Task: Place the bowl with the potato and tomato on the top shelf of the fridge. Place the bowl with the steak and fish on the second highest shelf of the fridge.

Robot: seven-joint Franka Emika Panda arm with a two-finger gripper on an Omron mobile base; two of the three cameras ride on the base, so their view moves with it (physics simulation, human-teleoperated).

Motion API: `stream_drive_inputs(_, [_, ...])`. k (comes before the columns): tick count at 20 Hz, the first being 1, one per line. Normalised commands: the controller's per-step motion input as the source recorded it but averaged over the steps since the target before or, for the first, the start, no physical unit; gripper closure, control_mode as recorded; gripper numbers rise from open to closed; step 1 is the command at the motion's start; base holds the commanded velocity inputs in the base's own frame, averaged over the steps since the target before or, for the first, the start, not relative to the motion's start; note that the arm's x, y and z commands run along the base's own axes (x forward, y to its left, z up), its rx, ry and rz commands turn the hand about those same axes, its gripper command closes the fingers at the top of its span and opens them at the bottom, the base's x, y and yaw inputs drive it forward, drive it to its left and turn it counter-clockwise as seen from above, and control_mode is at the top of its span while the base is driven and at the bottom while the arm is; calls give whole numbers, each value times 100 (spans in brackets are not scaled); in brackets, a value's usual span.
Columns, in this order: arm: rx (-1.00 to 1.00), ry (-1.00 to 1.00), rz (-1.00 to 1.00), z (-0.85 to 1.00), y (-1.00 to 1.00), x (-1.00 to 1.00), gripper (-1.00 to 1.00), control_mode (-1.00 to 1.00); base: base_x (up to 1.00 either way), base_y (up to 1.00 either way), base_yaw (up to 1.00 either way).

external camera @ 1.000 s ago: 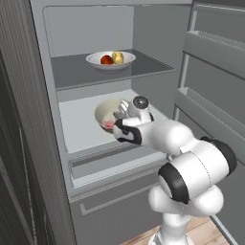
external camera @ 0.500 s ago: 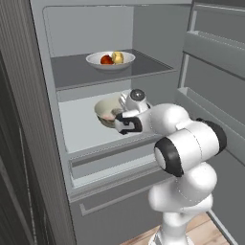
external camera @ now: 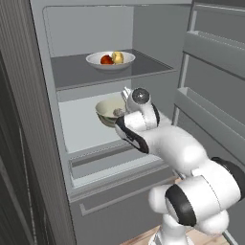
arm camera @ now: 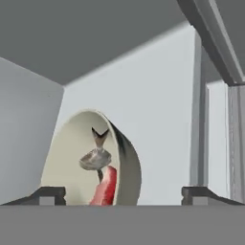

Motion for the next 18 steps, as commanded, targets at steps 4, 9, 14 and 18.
stream_drive_inputs(4, [6, -15, -2, 71, -8, -100, -100, -100, 0, 0, 0])
stream_drive_inputs(9, [11, -8, -4, 81, -14, -100, -100, -100, 0, 0, 0])
stream_drive_inputs(14, [11, -6, -4, 83, -15, -100, -100, -100, 0, 0, 0])
stream_drive_inputs(18, [13, 0, -4, 98, -8, -100, -100, -100, 0, 0, 0])
